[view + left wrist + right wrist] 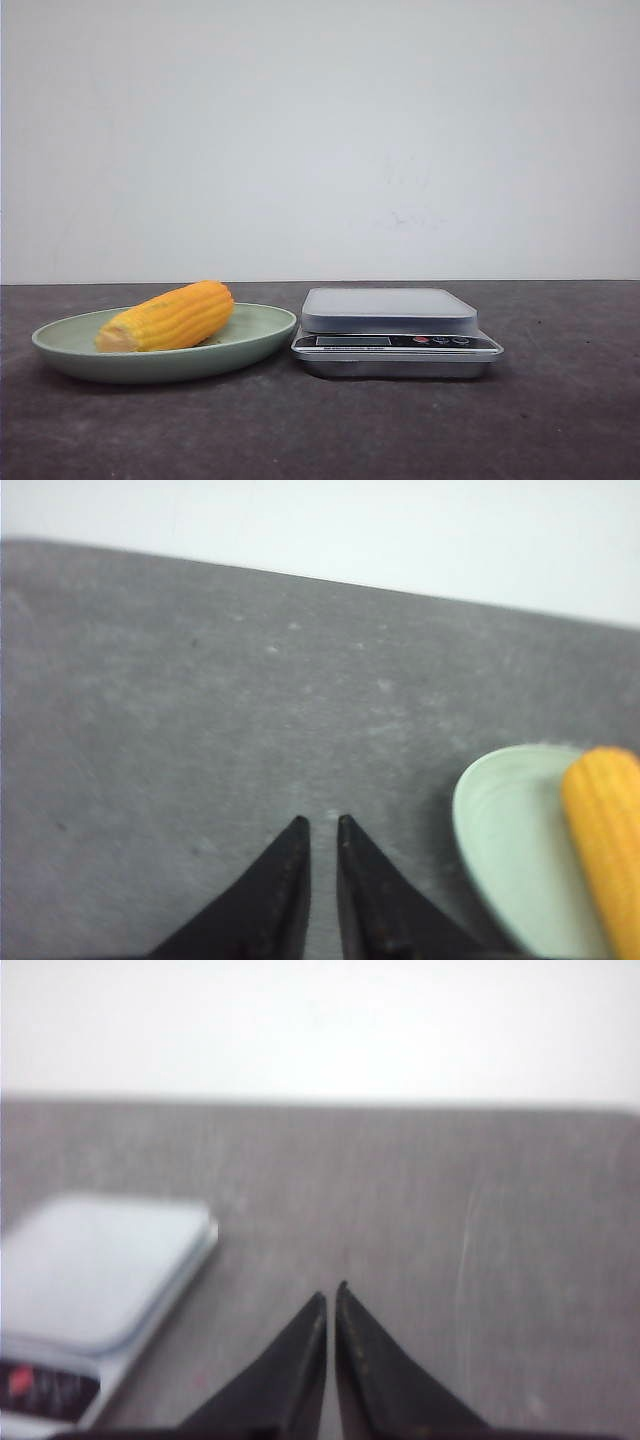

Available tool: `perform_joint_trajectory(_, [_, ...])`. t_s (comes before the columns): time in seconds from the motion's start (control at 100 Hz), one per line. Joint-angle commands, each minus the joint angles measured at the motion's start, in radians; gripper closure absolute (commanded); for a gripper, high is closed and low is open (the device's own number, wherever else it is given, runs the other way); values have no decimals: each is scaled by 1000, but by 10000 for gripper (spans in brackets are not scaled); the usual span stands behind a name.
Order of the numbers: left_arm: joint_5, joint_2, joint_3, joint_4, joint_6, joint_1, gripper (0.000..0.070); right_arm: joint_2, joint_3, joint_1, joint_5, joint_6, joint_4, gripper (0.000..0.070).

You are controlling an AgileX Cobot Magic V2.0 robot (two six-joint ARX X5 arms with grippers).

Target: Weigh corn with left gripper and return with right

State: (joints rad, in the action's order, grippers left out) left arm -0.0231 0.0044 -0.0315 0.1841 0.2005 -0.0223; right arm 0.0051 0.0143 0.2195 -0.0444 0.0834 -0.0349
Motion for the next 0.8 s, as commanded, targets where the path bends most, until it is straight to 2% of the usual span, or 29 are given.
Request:
perform_joint_trajectory(0.0, [3,-1,18,2,159,0,699,-1,-1,1,17,40,45,683])
perform_joint_trajectory(0.11, [72,-1,10,14,272,0,699,-1,-1,1,23,129,117,685])
perform_joint_trajectory(0.19, [183,-1,-18,-9,348,0,699,-1,22,1,50,252,173,693])
perform_joint_trajectory(0.23, [248,-1,-41,-30,386,0,696,-1,53,1,74,275,169,694])
perform_joint_trajectory(0.31, [380,3,-118,-39,419,0,694,5,164,1,97,257,92,695])
perform_joint_trajectory(0.38, [406,22,-224,28,417,0,692,32,286,1,97,192,-18,695])
perform_joint_trajectory(0.49, [368,109,-437,178,377,1,691,122,501,1,97,74,-168,694])
perform_joint_trajectory(0.57, [364,216,-600,243,275,0,691,211,657,1,99,5,-254,695])
perform_joint_trajectory(0.67, [363,362,-807,296,153,1,691,324,842,1,116,-17,-352,694])
perform_joint_trajectory(0.79, [326,532,-1047,352,95,1,691,431,1015,1,130,-18,-407,693])
